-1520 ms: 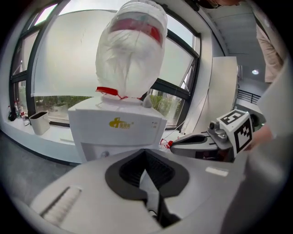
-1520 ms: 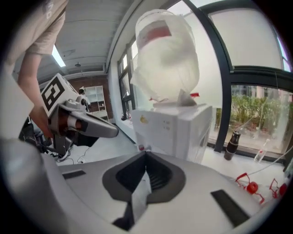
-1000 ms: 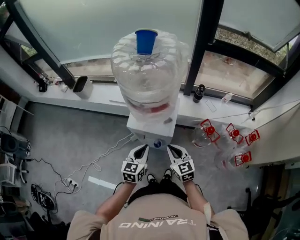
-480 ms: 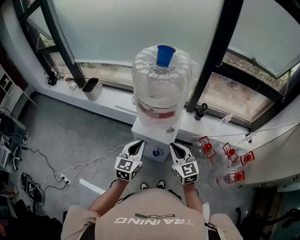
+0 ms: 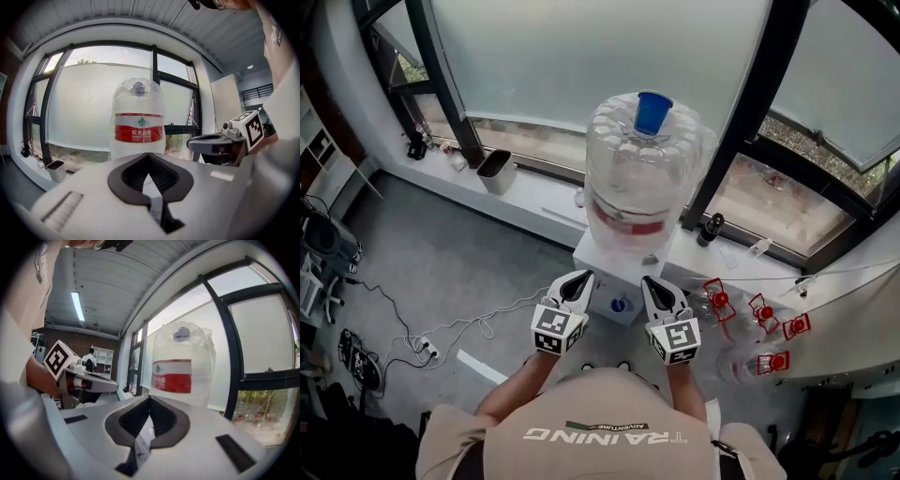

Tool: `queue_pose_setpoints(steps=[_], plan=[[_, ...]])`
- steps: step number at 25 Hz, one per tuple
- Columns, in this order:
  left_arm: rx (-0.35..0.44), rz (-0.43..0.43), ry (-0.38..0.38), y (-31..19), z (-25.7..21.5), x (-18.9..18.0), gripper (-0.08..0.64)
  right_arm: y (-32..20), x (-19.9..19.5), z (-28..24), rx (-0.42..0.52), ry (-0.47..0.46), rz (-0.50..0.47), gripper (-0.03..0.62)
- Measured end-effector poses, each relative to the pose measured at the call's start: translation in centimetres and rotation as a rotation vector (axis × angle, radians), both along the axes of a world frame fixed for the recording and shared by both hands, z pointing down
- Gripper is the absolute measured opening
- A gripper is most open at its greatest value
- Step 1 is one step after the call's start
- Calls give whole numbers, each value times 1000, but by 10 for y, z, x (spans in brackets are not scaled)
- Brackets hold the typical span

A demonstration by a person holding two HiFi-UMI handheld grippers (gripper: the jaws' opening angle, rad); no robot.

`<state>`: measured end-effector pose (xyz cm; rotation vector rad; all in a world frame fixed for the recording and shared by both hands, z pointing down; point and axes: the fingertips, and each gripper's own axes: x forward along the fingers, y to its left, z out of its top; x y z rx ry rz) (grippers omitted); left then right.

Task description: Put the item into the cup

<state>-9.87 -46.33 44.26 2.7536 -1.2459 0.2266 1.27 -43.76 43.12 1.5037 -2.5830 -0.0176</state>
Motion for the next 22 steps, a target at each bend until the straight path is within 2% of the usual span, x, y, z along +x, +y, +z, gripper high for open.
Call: queue_pose_setpoints(steps=[11, 17, 22], plan=[[-15, 15, 26, 1, 3, 1, 8, 11, 0, -4, -18, -10, 27, 11], [-37, 25, 5, -5, 16, 8, 8, 14, 12, -2, -26, -15, 38, 11], [-26, 26, 3, -8, 12, 12, 8, 9, 20, 2, -30, -14, 37, 11]])
